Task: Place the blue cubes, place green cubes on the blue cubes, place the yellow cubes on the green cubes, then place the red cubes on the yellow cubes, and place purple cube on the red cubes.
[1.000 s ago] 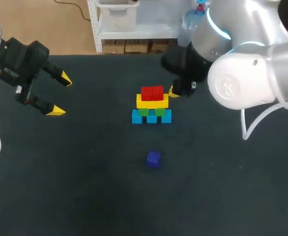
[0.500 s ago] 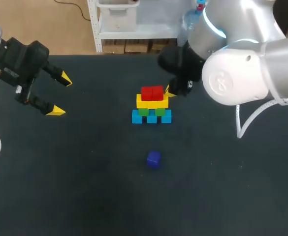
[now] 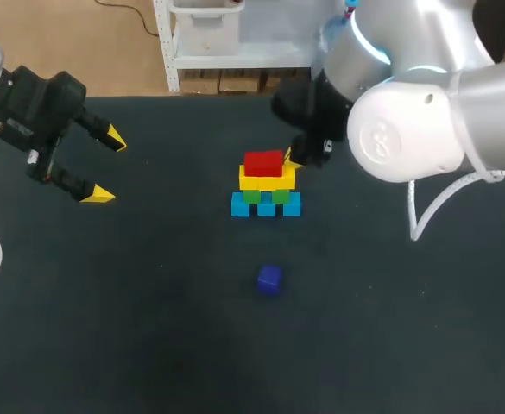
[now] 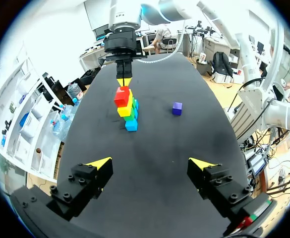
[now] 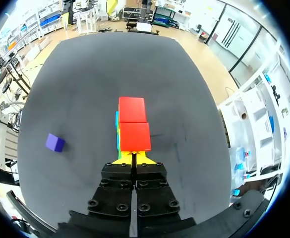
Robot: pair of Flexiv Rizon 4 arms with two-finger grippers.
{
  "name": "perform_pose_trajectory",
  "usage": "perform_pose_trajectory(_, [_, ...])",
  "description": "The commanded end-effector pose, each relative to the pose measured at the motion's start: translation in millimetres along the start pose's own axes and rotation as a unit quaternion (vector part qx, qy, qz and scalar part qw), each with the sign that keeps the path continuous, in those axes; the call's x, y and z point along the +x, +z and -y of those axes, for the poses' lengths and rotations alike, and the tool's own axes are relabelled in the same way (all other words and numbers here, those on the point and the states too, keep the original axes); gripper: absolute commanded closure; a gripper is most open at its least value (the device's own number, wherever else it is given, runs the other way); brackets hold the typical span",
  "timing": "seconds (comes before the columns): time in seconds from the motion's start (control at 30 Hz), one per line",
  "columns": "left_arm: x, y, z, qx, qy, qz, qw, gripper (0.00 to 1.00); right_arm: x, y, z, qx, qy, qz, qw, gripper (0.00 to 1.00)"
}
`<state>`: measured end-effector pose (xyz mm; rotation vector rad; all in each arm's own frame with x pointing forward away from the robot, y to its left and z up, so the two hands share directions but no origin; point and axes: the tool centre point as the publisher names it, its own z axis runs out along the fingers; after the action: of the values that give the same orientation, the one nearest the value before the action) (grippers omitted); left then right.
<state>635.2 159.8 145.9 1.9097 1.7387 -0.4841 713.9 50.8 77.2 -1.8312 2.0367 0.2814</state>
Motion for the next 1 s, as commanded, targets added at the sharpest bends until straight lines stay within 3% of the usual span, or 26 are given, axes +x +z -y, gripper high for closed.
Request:
perform_pose_trajectory(0.03, [1.2, 0.1, 0.5, -0.001, 0.001, 0.002, 1.0, 0.0, 0.4, -0.3, -0.2, -0.001, -0.001, 0.0, 1.0, 1.0])
perform_pose_trajectory(0.33, [1.2, 0.1, 0.5, -0.001, 0.001, 0.002, 1.0, 0.0, 7.3, -4.3, -2.8, 0.004, 0.003, -0.008, 1.0, 1.0])
perform_pose_trajectory(0.63, [1.2, 0.1, 0.5, -0.001, 0.001, 0.002, 1.0, 0.0, 27.6, -20.0, -1.6, 0.019, 0.023, -0.011, 1.0, 1.0])
perform_pose_trajectory(0.83, [1.2, 0.1, 0.5, -0.001, 0.001, 0.002, 1.0, 0.0, 46.4, -38.4, 4.4, 0.013, 0.022, 0.06, 0.998, 1.0])
perform_pose_trajectory(0.87, [1.2, 0.1, 0.5, -0.001, 0.001, 0.002, 1.0, 0.0, 50.3, -41.2, 5.5, 0.009, 0.021, 0.076, 0.997, 0.91])
perform_pose_trajectory(0.97, [1.2, 0.1, 0.5, -0.001, 0.001, 0.002, 1.0, 0.0, 63.3, -49.5, 6.6, 0.008, 0.013, 0.1, 0.995, 0.51])
perform_pose_trajectory(1.0, [1.2, 0.1, 0.5, -0.001, 0.001, 0.002, 1.0, 0.0, 67.2, -52.3, 6.2, 0.009, 0.009, 0.104, 0.994, 0.04])
